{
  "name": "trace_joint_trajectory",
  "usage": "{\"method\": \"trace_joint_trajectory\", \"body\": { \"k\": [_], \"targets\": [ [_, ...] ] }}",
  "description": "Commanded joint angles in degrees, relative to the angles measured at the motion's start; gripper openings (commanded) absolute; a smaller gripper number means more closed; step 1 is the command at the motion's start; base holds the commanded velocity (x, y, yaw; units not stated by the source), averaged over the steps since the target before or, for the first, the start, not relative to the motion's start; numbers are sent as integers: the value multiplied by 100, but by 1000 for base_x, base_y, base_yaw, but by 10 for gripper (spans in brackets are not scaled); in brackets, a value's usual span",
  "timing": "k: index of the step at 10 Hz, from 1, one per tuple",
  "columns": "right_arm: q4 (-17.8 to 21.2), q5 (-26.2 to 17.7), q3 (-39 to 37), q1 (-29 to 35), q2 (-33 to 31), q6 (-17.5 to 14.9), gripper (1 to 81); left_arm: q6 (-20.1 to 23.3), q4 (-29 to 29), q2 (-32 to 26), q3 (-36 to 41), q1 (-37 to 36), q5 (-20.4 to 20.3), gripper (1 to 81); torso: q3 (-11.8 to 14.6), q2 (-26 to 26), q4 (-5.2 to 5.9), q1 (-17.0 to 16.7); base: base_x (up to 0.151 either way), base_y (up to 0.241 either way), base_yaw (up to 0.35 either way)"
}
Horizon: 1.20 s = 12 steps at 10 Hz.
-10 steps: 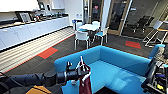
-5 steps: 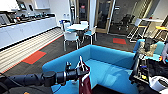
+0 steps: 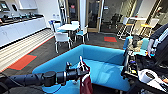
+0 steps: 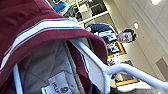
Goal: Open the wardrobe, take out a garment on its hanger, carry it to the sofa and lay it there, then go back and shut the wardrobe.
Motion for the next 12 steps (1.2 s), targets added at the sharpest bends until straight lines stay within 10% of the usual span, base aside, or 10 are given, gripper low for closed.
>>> {"method": "trace_joint_trajectory", "body": {
  "k": [1,12],
  "targets": [
    [-53,-292,6,81,-21,-25,811,31,195,-52,256,-863,702,10,0,0,0,0,0,-65,0],
    [-71,-292,-3,99,5,-34,811,66,257,-157,317,-784,719,10,0,0,0,0,6,0,0]
  ]
}}
